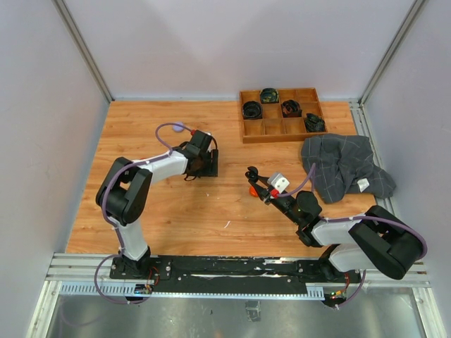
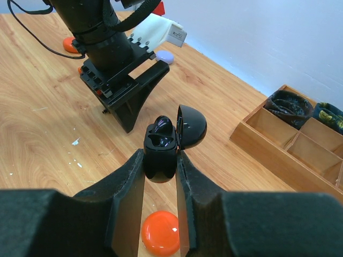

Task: Insert the wireless bluetooth earbuds into the charging case
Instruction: Pick up the earbud from the center of the board.

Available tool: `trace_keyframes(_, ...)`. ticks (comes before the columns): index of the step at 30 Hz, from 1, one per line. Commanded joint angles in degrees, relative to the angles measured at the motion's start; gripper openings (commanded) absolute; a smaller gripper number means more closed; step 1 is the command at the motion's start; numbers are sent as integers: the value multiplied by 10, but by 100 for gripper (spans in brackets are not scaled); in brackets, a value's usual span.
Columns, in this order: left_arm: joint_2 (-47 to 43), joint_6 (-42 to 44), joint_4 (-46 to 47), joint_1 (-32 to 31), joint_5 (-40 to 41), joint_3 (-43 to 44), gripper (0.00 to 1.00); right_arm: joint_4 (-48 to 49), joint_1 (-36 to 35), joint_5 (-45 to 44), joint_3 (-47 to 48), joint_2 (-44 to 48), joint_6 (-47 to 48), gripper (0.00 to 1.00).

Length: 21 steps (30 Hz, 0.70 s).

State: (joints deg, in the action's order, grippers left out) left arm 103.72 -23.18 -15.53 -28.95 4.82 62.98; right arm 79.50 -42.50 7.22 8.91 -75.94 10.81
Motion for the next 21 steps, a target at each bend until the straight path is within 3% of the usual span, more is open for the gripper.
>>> trace_keyframes(1,-19,6,-48,1,-1,-7,68,29,-8,-9,-2,1,5,1)
trace_keyframes(13,-67,35,-128,1,29,59,68,25,-8,-8,0,0,3,1)
trace_keyframes(21,-4,90,-212,18,55,135,61,18,-8,-9,-1,7,3,1)
